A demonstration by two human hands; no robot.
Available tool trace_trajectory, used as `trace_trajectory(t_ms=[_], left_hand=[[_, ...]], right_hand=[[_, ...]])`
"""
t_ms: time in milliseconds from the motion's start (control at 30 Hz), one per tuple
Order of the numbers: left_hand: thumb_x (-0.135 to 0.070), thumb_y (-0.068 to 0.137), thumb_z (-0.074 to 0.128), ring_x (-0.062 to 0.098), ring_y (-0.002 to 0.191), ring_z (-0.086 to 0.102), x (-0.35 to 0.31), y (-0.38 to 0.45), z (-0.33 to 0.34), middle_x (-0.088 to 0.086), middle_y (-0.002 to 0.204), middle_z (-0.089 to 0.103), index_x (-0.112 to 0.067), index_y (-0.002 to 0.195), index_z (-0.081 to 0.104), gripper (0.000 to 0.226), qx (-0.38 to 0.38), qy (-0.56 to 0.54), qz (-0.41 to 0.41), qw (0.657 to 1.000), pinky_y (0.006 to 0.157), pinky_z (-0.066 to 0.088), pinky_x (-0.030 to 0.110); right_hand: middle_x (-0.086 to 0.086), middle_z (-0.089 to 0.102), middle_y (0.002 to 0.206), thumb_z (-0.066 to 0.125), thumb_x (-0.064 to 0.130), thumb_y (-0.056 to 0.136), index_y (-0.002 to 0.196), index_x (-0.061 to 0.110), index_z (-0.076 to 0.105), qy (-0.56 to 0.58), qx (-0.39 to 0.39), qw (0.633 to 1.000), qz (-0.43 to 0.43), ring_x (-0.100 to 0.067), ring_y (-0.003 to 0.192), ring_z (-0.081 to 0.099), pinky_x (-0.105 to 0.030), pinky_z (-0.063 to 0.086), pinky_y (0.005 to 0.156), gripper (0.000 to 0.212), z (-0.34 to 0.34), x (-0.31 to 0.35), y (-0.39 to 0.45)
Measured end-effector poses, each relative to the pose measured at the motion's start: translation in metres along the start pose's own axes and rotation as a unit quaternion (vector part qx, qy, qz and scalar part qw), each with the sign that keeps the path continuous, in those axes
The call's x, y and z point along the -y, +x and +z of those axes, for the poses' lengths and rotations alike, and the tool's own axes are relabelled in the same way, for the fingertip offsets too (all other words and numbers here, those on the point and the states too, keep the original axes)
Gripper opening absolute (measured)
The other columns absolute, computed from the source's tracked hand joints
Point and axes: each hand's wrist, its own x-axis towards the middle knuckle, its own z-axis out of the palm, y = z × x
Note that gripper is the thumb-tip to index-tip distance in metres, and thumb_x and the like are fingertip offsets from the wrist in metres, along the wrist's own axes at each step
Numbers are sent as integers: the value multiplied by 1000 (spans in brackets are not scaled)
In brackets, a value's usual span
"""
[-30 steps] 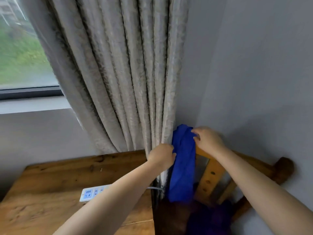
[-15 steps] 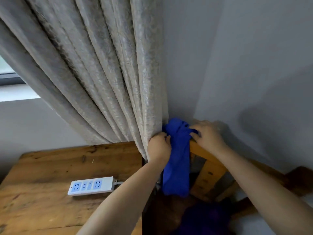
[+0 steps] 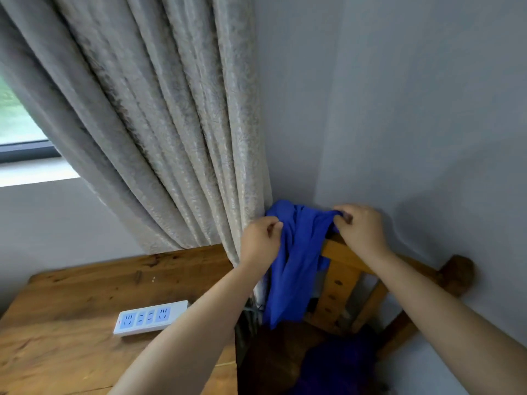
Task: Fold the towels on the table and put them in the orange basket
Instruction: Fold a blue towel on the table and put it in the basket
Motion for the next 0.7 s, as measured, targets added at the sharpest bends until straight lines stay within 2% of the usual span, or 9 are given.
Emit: trace_trajectory(t_ms=[100,167,233,300,367,500,567,633,700], left_hand=[[-15,94,48,8,60,48,-16,-16,-30,-7,59,50,-30,59,46,38,-35,-75,0,997,60,40,16],[-13,94,49,4,59,49,-22,-27,-55,-10,59,52,-30,60,50,38,-65,-111,10,992,55,40,7],[-10,93,50,1,58,49,-26,-42,-84,-9,60,54,-19,68,59,28,-97,-145,15,984,52,39,0],[-7,91,52,-2,52,51,-24,-69,-117,-7,58,53,-5,80,64,17,-130,-168,27,977,48,39,0],[-6,90,53,-2,49,52,-16,-103,-150,-6,56,53,-3,81,65,15,-157,-162,38,973,47,39,2],[-5,89,53,14,59,52,19,-178,-219,-4,58,55,2,85,67,17,-196,-151,20,969,59,46,18],[-3,89,52,14,57,52,40,-210,-249,-2,59,56,-1,80,67,17,-205,-163,-1,965,58,49,19],[-4,89,52,16,60,54,64,-245,-281,-2,60,56,-12,68,62,25,-207,-138,-26,968,68,49,29],[-7,90,51,14,61,55,86,-273,-306,-4,61,57,-11,71,62,22,-209,-96,-57,972,73,48,32]], right_hand=[[-21,69,82,59,0,82,96,0,70,55,-31,998,12,-29,75,61,-22,31,63,18,-19,26,-10],[-19,69,83,58,0,82,96,1,70,72,-42,996,9,-21,70,55,-18,27,58,19,-30,46,-19],[-18,67,76,57,-1,81,91,0,70,92,-47,995,-6,-20,63,51,-21,24,53,17,-41,71,-32],[-15,64,72,57,-2,81,91,0,70,104,-41,994,-19,-19,62,50,-23,27,54,17,-49,103,-55],[-19,66,76,57,-3,79,93,1,70,104,-33,993,-36,-17,68,50,-24,32,58,19,-49,135,-82],[-17,67,78,56,-5,78,91,1,70,133,25,988,-69,-17,73,52,-20,32,59,20,-39,202,-143],[-9,62,73,56,-3,78,89,2,70,132,52,985,-94,-16,74,53,-19,32,57,19,-30,230,-169],[-5,61,73,57,-2,77,89,4,70,147,90,981,-95,-15,75,54,-17,34,57,19,-13,258,-195],[-4,61,72,58,0,76,88,6,71,156,123,977,-79,-14,74,54,-10,36,54,18,6,281,-215]])
